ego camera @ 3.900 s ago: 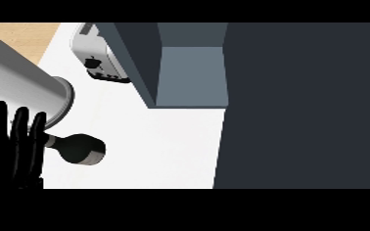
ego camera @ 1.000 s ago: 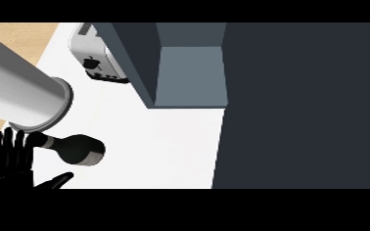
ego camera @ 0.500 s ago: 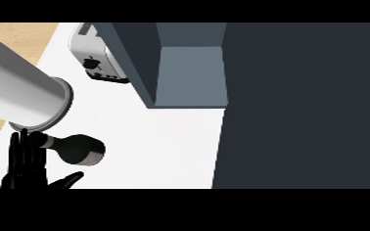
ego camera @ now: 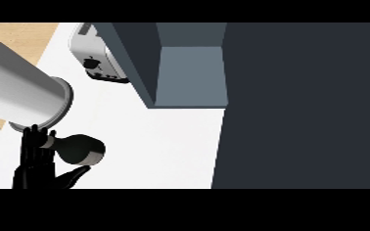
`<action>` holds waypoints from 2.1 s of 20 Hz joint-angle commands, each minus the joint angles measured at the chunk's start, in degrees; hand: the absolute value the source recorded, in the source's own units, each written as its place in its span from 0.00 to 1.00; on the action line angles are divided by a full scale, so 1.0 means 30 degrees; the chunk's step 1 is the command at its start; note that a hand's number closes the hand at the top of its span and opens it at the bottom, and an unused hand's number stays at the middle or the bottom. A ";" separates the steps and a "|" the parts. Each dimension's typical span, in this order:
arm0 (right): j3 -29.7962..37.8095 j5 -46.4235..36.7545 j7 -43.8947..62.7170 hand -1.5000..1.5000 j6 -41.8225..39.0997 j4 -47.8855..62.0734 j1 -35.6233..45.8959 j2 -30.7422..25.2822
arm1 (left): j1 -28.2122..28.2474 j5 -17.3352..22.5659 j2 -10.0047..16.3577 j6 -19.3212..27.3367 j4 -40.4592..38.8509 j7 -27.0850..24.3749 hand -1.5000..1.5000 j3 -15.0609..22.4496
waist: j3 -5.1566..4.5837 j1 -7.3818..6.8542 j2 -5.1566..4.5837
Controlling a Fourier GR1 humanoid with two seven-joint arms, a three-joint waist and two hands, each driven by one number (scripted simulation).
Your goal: Pick up the wine, place it into the cabinet and close the cabinet
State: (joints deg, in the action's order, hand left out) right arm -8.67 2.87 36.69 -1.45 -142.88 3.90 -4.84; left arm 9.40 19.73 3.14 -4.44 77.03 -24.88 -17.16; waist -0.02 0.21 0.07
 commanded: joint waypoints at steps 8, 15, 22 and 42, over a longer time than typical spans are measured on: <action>-0.0830 -0.0078 0.0599 0.00 -0.0130 -0.2948 -0.1568 0.0278 | 0.0136 0.0060 -0.0295 -0.0633 -0.1230 -0.0447 0.00 0.0367 | 0.0007 -0.0035 0.0022; -0.0430 0.0042 0.2030 0.00 0.0261 -0.3648 -0.0269 0.0000 | -0.1408 0.0000 -0.0290 -0.0713 -0.3972 -0.2185 0.00 0.0015 | -0.0002 0.0004 0.0028; 0.0911 0.1210 0.1942 0.00 0.0055 -0.2804 0.0328 -0.0459 | -0.3206 0.0719 0.0224 -0.2171 -0.7012 -0.3717 0.00 -0.0533 | -0.0001 0.0027 -0.0004; 0.1206 0.1250 0.1289 0.00 -0.0362 -0.1645 0.0581 -0.0415 | -0.4413 -0.3396 0.2614 -0.3759 -0.6027 -0.3645 1.00 0.3117 | 0.0015 0.0022 0.0020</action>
State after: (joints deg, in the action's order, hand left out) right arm -6.88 2.95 38.26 -1.98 -142.73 5.71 -5.04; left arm -2.81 10.46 8.32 -11.99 56.91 -39.45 -10.15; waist 0.01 0.35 0.11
